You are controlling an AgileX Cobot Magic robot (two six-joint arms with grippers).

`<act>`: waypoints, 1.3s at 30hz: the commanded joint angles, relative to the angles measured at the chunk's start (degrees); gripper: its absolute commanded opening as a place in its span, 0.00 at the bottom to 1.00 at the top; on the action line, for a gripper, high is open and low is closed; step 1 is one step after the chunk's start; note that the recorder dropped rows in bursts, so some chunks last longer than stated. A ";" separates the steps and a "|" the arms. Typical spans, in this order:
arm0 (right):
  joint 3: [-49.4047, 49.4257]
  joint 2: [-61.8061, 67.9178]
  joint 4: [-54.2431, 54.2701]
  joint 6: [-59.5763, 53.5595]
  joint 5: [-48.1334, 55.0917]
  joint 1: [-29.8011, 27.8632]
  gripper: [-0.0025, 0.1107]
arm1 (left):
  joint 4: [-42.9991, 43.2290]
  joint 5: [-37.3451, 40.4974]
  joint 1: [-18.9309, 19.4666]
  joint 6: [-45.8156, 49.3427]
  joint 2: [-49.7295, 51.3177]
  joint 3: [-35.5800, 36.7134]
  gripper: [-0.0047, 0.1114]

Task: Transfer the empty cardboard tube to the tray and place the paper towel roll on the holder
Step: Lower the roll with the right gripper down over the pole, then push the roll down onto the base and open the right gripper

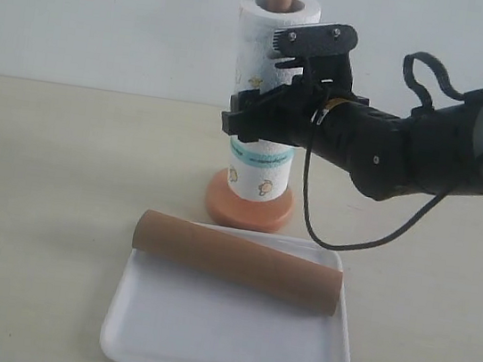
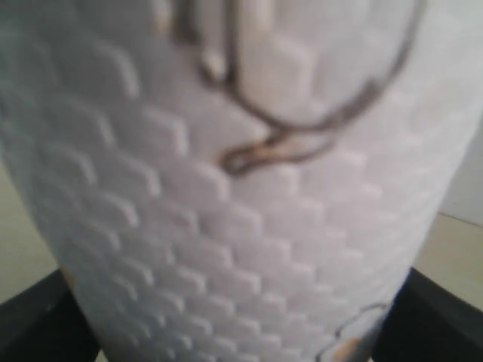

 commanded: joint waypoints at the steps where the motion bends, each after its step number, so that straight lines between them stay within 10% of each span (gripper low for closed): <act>1: -0.26 0.52 0.09 -0.05 0.48 -0.19 0.43 | -0.42 -0.12 0.07 -0.34 -0.21 0.22 0.08; 5: -0.26 1.12 0.09 -0.17 1.73 -0.19 0.67 | -0.42 -0.12 0.07 -0.34 -0.21 0.22 0.08; 14: -0.26 1.12 -0.04 -1.58 2.68 -0.19 0.67 | -0.42 -0.12 0.07 -0.34 -0.21 0.22 0.08; 23: -0.26 1.12 1.56 -1.58 3.62 -0.19 0.90 | -0.42 -0.12 0.07 -0.34 -0.21 0.22 0.08; 39: -6.59 -3.50 3.40 -1.61 15.68 -0.19 0.92 | -0.42 -0.12 0.07 -0.34 -0.21 0.22 0.08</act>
